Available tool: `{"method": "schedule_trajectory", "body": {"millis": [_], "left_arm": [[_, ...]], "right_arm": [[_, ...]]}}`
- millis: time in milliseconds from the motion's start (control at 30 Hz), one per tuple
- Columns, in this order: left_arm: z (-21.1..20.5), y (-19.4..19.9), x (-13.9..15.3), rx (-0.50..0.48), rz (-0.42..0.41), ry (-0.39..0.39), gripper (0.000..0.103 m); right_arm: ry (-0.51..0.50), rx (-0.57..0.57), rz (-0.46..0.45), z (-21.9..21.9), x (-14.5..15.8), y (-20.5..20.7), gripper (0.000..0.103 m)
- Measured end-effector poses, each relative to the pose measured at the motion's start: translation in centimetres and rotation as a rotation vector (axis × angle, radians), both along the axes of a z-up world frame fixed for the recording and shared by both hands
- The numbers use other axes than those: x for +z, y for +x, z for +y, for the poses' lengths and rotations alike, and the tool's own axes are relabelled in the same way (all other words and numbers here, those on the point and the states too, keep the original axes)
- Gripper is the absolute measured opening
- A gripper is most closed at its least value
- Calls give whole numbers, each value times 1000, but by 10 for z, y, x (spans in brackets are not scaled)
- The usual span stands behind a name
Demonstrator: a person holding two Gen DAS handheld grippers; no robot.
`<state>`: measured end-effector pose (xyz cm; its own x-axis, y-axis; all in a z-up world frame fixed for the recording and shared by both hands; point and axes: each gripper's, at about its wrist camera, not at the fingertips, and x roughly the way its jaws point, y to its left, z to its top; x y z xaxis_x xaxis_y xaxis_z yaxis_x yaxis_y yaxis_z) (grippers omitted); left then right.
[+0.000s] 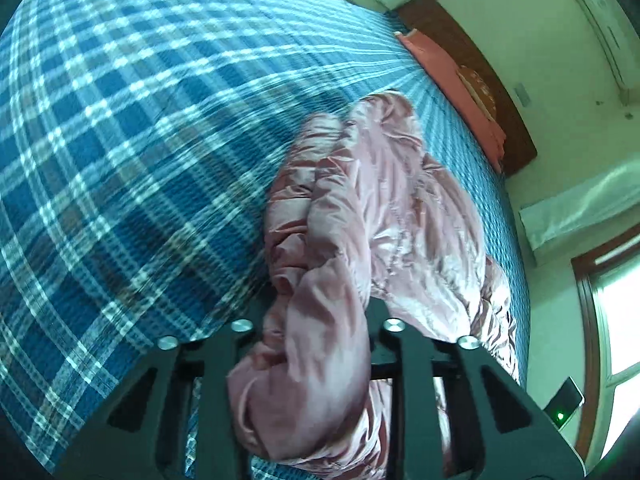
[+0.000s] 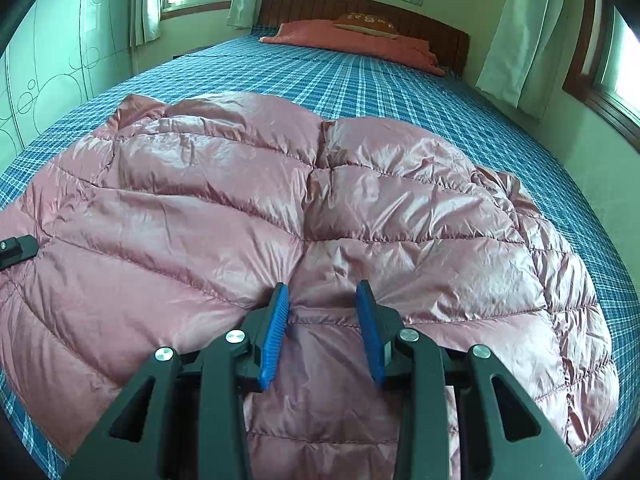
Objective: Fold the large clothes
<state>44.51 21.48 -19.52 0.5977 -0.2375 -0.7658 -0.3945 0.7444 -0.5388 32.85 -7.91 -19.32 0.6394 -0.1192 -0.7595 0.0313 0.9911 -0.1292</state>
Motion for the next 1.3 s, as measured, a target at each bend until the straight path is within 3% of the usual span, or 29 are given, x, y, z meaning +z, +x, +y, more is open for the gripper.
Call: {"method": "schedule_trajectory", "body": {"millis": [400,733,1000,1300], "left_arm": [[-60,-13,82,-149,-210,262,17],[-148,-5,132,-334,-341,354,17],[-243,0,130,-505,-372,413,17],[-349,3,70,-697,-260,478,17]], "right_arm": [[3,-6,20,0,4,3,36],[5,-52,-39,-57,45,-24,36],[-41,-167,-33,-139,51,-57,36],[-55,-279,6,-214,39,-88,36]]}}
